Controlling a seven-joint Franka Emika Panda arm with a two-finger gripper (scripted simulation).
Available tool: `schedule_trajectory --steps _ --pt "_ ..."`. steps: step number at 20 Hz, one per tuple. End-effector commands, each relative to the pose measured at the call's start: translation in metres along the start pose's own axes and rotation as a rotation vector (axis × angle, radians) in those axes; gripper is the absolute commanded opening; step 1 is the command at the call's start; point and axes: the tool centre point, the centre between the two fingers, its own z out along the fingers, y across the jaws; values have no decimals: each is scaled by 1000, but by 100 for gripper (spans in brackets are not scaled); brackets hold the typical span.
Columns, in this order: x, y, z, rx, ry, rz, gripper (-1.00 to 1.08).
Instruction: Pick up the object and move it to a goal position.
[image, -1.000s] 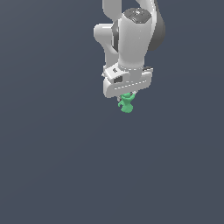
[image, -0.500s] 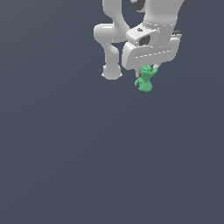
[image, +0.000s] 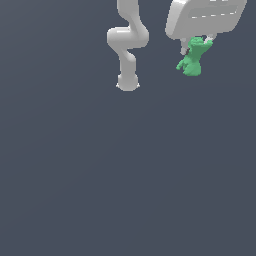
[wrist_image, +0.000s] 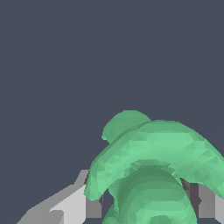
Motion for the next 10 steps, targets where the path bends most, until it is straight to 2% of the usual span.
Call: schedule_trajectory --steps 1,10 --pt "1 -12 -18 1 -1 1 -100" --pt "6 -36 -57 2 -1 2 -100"
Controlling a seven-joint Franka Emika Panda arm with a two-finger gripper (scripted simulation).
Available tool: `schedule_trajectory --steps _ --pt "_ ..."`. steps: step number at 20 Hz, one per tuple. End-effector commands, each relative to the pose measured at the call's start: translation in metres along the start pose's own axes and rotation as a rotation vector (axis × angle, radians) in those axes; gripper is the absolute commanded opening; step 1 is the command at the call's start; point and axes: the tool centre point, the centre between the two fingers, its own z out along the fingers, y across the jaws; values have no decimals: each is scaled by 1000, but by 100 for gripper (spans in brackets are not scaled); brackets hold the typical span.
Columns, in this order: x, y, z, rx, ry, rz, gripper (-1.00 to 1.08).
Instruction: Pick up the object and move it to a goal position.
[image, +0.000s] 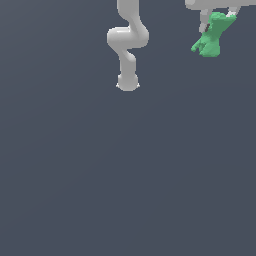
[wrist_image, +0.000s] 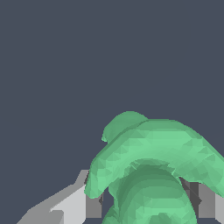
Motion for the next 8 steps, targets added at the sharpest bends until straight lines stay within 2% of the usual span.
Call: schedule_trajectory --steps 1,8 --pt "1 -4 -7 0 -1 1 -100" --pt "3 -8 -13 0 -1 1 -100"
